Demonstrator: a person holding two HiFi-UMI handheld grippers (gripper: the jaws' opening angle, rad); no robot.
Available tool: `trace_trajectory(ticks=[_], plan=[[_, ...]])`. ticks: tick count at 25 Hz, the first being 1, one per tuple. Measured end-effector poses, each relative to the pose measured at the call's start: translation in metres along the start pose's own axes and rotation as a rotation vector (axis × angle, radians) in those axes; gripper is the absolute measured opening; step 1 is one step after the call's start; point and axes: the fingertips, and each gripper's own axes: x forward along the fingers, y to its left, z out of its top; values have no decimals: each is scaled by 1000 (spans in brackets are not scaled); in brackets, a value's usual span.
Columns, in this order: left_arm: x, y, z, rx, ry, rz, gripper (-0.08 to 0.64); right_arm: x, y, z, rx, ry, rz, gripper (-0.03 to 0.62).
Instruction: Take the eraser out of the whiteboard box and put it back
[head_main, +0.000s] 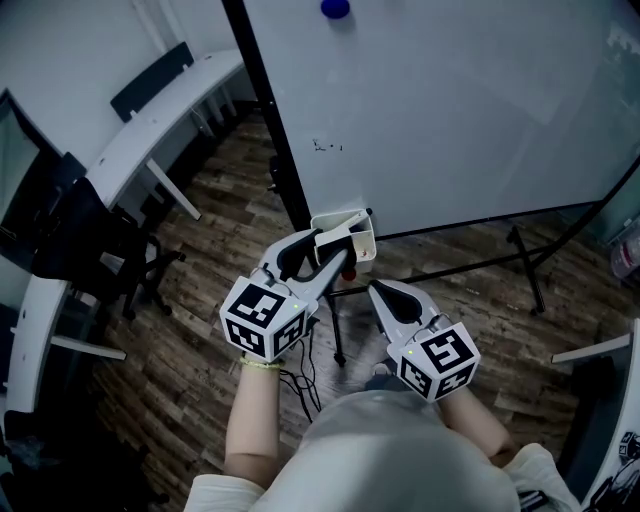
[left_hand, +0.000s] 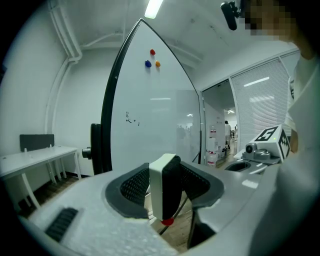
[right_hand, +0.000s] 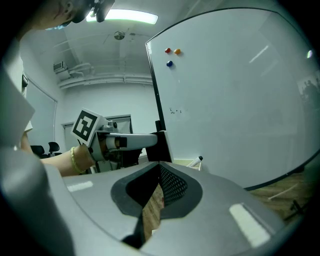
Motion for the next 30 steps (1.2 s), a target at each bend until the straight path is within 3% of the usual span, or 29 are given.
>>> trace_trajectory(ticks=[30], plan=[[-87,-57,-41,-69,-61,15,194,-48,66,-26,-35,-17,-55,8]])
